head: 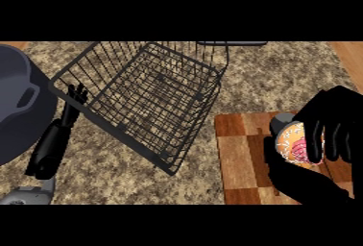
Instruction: Pick the cupcake from the cutting board and place it in the tiered basket
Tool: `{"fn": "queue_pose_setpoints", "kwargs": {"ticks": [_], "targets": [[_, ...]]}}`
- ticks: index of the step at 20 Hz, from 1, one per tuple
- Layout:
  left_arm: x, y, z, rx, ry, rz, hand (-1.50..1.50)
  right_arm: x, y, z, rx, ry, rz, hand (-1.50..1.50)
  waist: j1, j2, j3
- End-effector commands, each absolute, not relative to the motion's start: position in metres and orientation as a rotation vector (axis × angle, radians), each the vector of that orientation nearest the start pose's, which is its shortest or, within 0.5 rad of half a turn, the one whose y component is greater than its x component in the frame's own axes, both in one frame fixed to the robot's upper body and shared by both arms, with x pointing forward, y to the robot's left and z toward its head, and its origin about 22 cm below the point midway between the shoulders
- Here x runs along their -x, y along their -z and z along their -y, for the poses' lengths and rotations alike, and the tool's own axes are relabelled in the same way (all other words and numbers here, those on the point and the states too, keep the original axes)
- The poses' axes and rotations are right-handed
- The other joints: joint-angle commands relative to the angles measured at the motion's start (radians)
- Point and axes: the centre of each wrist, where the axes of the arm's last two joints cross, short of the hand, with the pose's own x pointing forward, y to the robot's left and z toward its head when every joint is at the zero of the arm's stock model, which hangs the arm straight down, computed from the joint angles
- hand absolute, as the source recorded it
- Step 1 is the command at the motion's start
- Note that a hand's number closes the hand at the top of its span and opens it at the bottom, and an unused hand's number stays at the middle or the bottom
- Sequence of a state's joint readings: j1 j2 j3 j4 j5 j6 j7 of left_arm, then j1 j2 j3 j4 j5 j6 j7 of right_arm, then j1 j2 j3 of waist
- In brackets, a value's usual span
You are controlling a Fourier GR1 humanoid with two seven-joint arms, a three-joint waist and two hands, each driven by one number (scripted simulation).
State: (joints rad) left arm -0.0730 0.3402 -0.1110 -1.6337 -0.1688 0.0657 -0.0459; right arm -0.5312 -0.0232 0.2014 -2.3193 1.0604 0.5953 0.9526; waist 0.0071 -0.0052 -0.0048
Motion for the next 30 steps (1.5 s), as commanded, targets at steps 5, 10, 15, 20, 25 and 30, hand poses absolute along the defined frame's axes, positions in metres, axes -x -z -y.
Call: {"fn": "queue_pose_setpoints", "kwargs": {"ticks": [5, 10, 15, 20, 25, 30], "targets": [[-0.261, -0.039, -0.263, -0.311, 0.519, 1.764, 0.0, -0.226, -0.314, 0.101, 1.015, -0.527, 1.523, 1.5, 0.011, 0.003, 0.001], [-0.26, -0.056, -0.265, -0.31, 0.507, 1.762, 0.0, -0.258, -0.334, 0.071, 0.96, -0.511, 1.479, 1.5, 0.029, 0.003, 0.002], [-0.252, -0.051, -0.252, -0.265, 0.529, 1.76, 0.0, -0.305, -0.331, 0.042, 0.91, -0.555, 1.432, 1.5, 0.045, 0.009, 0.002], [-0.266, -0.057, -0.252, -0.283, 0.519, 1.781, 0.0, -0.331, -0.315, 0.021, 0.858, -0.528, 1.403, 1.5, 0.04, 0.012, 0.003], [-0.278, -0.064, -0.247, -0.257, 0.529, 1.792, 0.0, -0.361, -0.294, 0.014, 0.79, -0.379, 1.442, 1.5, 0.063, 0.024, 0.002], [-0.278, -0.073, -0.258, -0.255, 0.55, 1.801, 0.0, -0.382, -0.266, 0.005, 0.656, -0.357, 1.519, -1.5, 0.073, 0.023, 0.003]]}}
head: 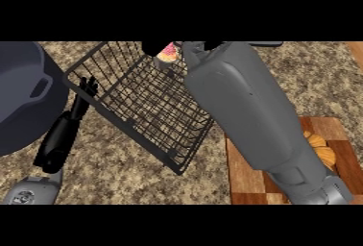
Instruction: Pick the cupcake from the cutting board and place it in the tiered basket
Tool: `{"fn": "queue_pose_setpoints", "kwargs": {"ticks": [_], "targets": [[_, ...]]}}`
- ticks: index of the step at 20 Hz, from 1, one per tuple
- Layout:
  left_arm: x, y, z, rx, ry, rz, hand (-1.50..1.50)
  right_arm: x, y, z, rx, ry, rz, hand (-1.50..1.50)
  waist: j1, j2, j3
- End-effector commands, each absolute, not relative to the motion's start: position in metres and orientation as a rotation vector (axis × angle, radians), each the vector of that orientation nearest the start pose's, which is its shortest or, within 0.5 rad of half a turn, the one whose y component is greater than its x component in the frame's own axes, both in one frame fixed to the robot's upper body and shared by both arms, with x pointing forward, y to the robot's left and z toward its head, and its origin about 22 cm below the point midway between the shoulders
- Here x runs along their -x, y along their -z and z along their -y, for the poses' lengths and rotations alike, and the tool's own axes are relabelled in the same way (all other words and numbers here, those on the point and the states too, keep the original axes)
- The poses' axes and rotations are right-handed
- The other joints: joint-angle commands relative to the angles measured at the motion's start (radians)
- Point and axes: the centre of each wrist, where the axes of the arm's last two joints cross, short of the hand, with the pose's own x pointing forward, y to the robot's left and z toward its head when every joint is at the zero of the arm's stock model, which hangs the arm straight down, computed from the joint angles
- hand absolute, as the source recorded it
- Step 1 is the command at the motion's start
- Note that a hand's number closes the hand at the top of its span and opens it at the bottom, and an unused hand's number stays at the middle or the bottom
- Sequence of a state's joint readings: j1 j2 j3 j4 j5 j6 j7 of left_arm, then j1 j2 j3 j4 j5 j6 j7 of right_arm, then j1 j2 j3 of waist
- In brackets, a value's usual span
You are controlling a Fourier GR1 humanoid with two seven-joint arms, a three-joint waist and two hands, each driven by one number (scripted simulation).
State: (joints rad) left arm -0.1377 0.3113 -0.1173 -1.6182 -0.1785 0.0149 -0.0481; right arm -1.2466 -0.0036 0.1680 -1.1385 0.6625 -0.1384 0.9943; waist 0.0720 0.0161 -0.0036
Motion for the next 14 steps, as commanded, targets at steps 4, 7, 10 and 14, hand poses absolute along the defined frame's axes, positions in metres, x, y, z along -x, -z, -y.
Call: {"fn": "queue_pose_setpoints", "kwargs": {"ticks": [4, 7, 10, 14], "targets": [[-0.273, -0.053, -0.247, -0.262, 0.548, 1.78, 0.0, -0.385, -0.261, 0.008, 0.528, -0.214, 1.624, -1.5, -0.005, 0.0, 0.002], [-0.274, -0.063, -0.25, -0.272, 0.538, 1.791, 0.0, -0.386, -0.256, 0.002, 0.6, -0.073, 1.757, -1.5, -0.006, -0.002, 0.002], [-0.276, -0.056, -0.256, -0.288, 0.492, 1.768, 0.0, -0.395, -0.264, 0.012, 0.705, 0.081, 1.751, -1.5, -0.061, -0.013, 0.002], [-0.259, -0.064, -0.264, -0.313, 0.488, 1.743, 0.0, -0.404, -0.29, 0.045, 0.803, 0.247, 1.694, -1.5, -0.074, -0.027, 0.003]]}}
